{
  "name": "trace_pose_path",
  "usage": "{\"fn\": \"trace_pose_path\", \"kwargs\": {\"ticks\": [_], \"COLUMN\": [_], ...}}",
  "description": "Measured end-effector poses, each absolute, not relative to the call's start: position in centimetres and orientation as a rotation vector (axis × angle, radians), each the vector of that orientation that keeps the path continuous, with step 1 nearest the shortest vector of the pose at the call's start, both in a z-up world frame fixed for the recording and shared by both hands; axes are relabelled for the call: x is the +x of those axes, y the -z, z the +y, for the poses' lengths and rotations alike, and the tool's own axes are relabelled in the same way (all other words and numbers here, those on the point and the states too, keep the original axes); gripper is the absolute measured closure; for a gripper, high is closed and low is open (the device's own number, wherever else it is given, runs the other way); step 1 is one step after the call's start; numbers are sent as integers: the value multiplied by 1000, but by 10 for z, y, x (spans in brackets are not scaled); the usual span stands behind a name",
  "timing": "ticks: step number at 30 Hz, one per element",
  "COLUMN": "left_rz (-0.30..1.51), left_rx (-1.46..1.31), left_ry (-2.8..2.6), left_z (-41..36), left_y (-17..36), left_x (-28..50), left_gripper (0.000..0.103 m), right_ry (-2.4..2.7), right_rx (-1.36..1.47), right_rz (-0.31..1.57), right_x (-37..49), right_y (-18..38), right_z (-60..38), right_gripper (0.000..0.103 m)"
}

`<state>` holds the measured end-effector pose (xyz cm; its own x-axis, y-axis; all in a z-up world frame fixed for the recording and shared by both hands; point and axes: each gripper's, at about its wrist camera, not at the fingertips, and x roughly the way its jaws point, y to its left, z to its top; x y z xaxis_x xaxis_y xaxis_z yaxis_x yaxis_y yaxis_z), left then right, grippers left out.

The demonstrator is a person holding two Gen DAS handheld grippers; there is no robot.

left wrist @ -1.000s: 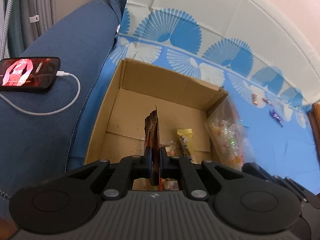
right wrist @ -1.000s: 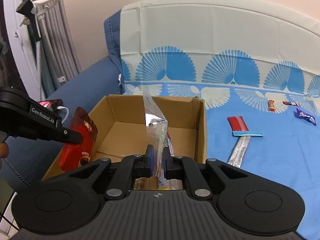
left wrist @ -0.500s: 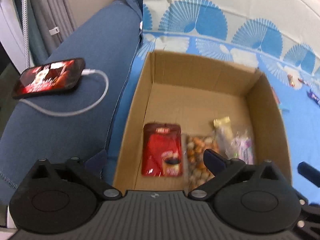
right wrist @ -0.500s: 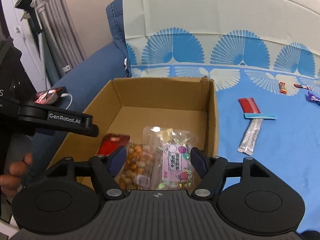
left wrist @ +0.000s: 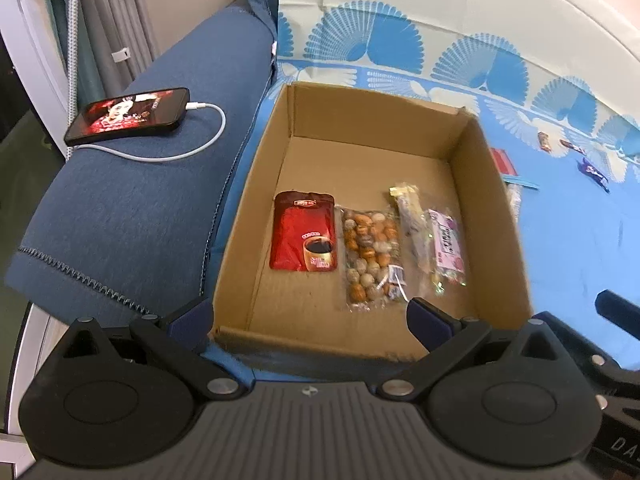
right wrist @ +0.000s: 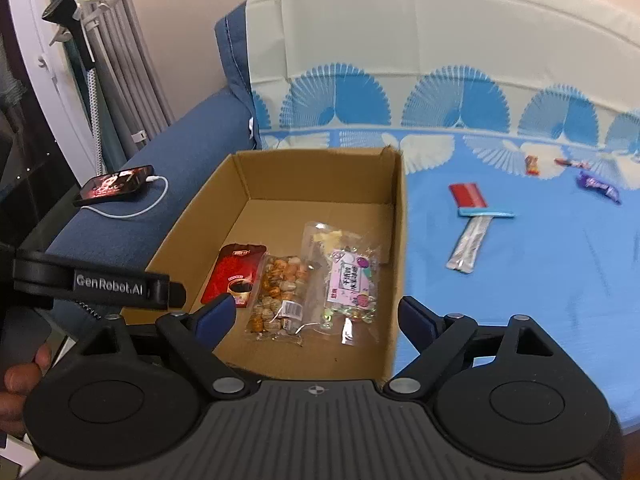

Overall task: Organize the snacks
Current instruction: 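Open both tools to drop the coffee sachet and candy bag into the box, then reach the right tool to the silver stick pack and grasp it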

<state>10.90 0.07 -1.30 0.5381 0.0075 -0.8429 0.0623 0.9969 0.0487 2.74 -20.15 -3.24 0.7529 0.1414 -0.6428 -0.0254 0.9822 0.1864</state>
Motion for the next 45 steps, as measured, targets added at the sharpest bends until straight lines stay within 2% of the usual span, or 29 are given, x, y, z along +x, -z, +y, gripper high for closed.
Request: {"fn": "trace_pose_path", "kwargs": {"ticks": [23, 45], "left_rz": [876, 876], "left_rx": [165, 205], "left_ry": [60, 15], "left_z": [-20, -38], "left_y": [-23, -31], "left_x": [35, 68], "left_gripper": [0, 0], "right_ry": [-93, 19], "right_rx": [128, 292], "right_rz": [584, 549], "right_x": [-44, -24], "right_y": [-1, 9], "right_z": [-206, -251], "right_gripper": [9, 9]}}
